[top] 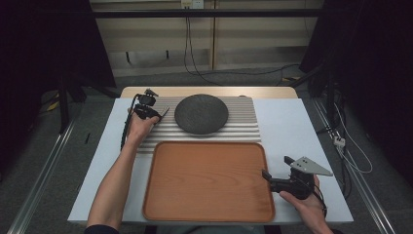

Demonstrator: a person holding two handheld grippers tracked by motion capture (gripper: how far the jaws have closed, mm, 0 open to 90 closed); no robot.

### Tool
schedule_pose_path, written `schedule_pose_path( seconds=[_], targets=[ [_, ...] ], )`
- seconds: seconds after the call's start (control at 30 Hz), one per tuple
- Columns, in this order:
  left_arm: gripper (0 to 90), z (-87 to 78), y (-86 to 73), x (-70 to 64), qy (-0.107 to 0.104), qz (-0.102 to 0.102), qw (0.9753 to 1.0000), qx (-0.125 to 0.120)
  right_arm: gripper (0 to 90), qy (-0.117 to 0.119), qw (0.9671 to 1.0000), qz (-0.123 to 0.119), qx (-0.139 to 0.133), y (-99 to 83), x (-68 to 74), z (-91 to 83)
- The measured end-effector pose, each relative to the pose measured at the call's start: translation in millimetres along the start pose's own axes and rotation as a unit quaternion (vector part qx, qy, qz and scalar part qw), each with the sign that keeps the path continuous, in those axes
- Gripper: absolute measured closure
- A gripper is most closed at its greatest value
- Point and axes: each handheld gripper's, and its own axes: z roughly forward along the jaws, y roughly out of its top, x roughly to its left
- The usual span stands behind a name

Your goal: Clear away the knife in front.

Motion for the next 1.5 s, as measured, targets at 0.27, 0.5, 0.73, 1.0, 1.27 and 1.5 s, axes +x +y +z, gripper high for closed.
schedule_pose_path(
  seconds=[0.27, 0.5, 0.73, 1.0, 1.27, 1.5],
  targets=[
    [80.0, 3.8, -1.1, -0.2, 0.002, 0.001, 0.9999, 0.01, 5.1, 0.0, 1.0, 0.001, 0.001, 0.0, -0.3, 0.8],
    [79.2, 4.6, -0.5, 0.5, 0.001, -0.002, 1.0, 0.009, 5.1, 0.001, 1.0, -0.001, 0.001, -0.1, -0.1, 0.8],
    [78.9, 5.6, 0.3, -0.6, 0.005, -0.003, 1.0, 0.007, 5.1, 0.003, 1.0, 0.0, 0.001, 0.0, 0.3, 1.1],
    [80.1, 5.6, 1.7, -3.0, 0.012, 0.003, 0.9998, 0.014, 5.1, 0.005, 1.0, -0.001, 0.002, 0.0, 0.6, 0.7],
    [80.1, 4.4, 0.5, -2.3, 0.008, 0.001, 0.9999, 0.012, 5.1, 0.002, 1.0, -0.001, 0.002, -0.1, -0.2, 0.8],
    [80.1, -3.0, 0.1, -6.3, 0.005, 0.013, 0.9998, 0.012, 5.2, 0.002, 1.0, 0.0, 0.002, -0.2, -0.1, 0.3]
  ],
)
